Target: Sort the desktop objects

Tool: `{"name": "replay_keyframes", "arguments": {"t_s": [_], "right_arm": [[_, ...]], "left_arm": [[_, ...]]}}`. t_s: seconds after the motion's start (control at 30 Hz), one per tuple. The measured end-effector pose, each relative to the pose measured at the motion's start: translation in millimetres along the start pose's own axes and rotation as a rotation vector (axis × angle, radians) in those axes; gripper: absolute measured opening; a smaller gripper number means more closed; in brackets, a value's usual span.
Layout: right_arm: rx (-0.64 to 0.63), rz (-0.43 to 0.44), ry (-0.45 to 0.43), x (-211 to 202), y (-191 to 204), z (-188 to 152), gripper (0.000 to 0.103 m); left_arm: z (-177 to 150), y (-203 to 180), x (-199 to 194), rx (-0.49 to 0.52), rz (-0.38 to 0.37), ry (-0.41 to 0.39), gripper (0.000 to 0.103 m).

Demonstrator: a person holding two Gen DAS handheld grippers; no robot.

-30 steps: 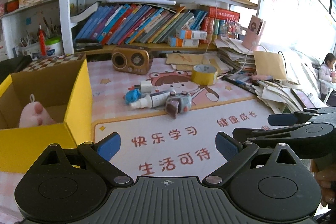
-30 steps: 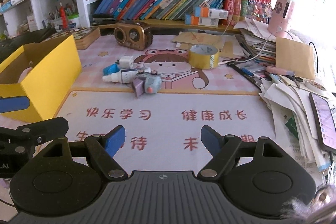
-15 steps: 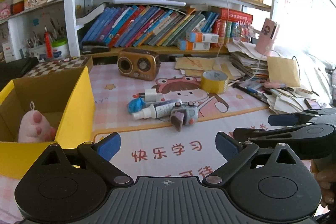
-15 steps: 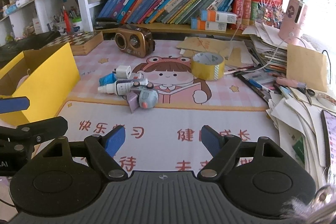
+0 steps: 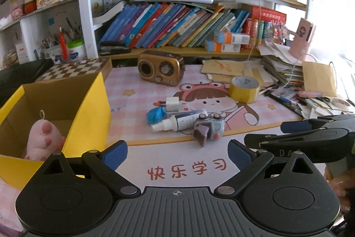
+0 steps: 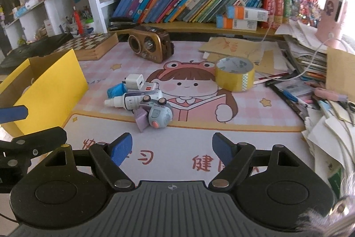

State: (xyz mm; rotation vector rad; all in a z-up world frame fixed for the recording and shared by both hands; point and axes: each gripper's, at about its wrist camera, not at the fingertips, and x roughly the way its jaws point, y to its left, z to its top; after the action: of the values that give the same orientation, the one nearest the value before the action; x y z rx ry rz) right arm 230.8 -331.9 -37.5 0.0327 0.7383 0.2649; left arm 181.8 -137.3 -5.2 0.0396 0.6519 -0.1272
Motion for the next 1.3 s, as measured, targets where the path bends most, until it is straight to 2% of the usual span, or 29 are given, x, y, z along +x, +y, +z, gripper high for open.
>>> {"name": "replay_keyframes", "arguments": {"t_s": [0.37,0.63,0.87,1.03,1.3], "right_arm": [[0.029,0.059,0.002,23,-12,13,0.079],[0.094,0.011,-0.019,28,-38,23,0.079],[0.114,-0.028,-0.030,26,-55,26,0.079],[0.116,-0.041,-0.029,25,-60,24,0.079],[0.074,-0.073,-0.040,22,-63,25,0.080]], "left_arm": [[8,-2,20,-0.017,0.030,0.037,0.099],[9,-12,60,-0.035,-0.008,0.080,0.099],[9,-35,95,0.004,0.015,0.101,0.097],[10,-52,114,0.031,0.012,0.113,0.088],[13,-62,146,-0.030,0.019,0.143,0.080]]}}
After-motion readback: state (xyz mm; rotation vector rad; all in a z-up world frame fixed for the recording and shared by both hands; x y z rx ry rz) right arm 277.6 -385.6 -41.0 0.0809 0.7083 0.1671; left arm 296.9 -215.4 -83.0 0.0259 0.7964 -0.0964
